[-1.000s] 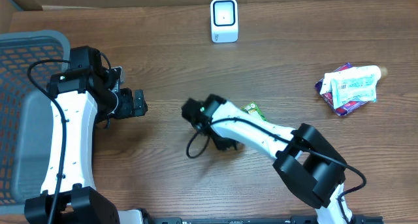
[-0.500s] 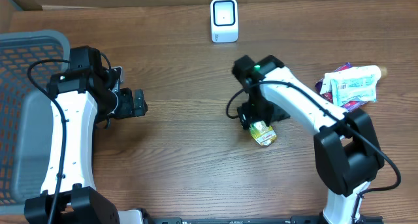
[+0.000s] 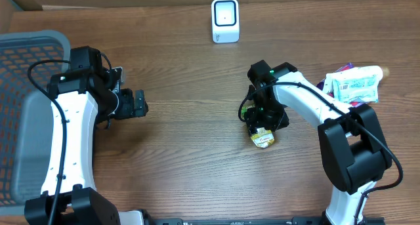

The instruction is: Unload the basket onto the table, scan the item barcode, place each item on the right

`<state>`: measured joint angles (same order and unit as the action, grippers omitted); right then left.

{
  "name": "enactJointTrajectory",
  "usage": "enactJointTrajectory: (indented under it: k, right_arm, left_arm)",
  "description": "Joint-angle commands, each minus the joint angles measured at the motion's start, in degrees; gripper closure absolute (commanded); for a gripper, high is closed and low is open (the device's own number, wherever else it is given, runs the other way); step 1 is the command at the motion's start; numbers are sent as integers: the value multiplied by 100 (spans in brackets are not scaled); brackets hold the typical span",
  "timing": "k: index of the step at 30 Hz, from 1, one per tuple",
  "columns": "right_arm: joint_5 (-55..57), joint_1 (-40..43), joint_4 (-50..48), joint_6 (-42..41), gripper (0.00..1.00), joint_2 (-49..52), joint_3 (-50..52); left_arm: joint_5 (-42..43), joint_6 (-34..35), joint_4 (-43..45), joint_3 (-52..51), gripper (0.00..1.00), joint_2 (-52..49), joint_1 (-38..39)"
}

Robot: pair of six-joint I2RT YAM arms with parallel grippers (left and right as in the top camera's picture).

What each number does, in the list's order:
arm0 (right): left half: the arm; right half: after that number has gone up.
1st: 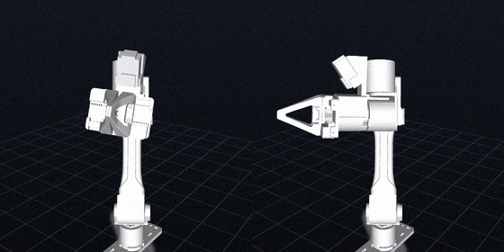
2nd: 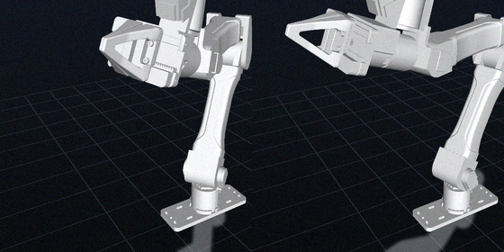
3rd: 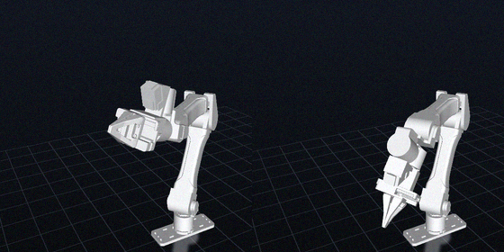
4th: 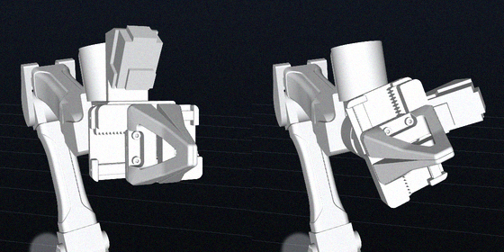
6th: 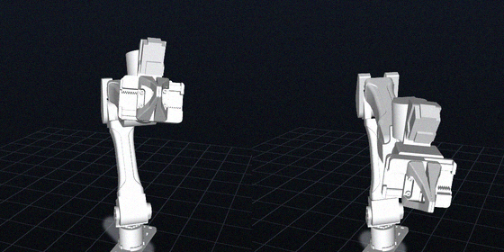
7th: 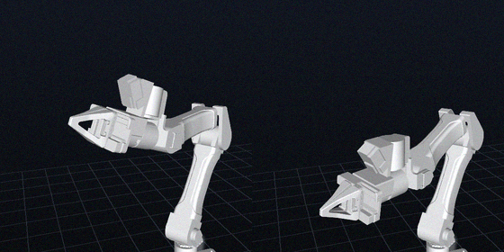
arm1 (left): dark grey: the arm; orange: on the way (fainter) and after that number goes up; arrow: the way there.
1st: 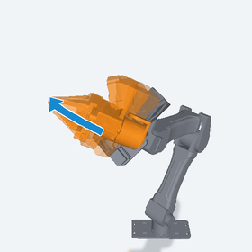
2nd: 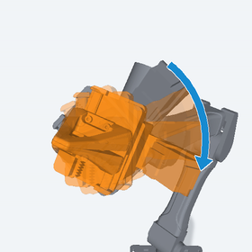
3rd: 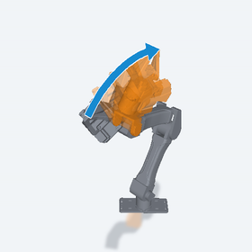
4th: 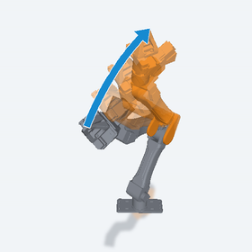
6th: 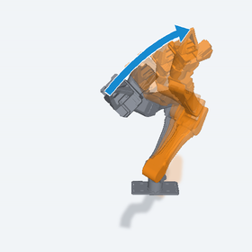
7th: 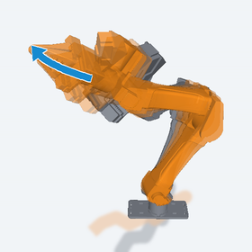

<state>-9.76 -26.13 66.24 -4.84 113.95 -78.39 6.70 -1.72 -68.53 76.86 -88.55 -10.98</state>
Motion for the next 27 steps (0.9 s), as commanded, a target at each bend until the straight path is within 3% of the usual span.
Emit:
enactJointTrajectory:
  k: [1,18,20,25,27]
  right_arm:
    - [221,-2,-170,-221,29,-79,229]
    - [1038,-101,-452,-673,31,-79,643]
    - [1036,-101,-492,-671,37,-79,643]
    - [1032,-101,-463,-667,65,-81,629]
    - [1027,-101,-372,-638,68,-81,575]
  left_arm:
    - [35,-90,2,37,1,-33,-7]
    - [35,-90,2,37,0,-33,-9]
    - [35,-90,2,37,0,-33,-9]
    - [35,-90,2,37,0,-33,-7]
    - [35,-90,4,37,0,-33,-9]
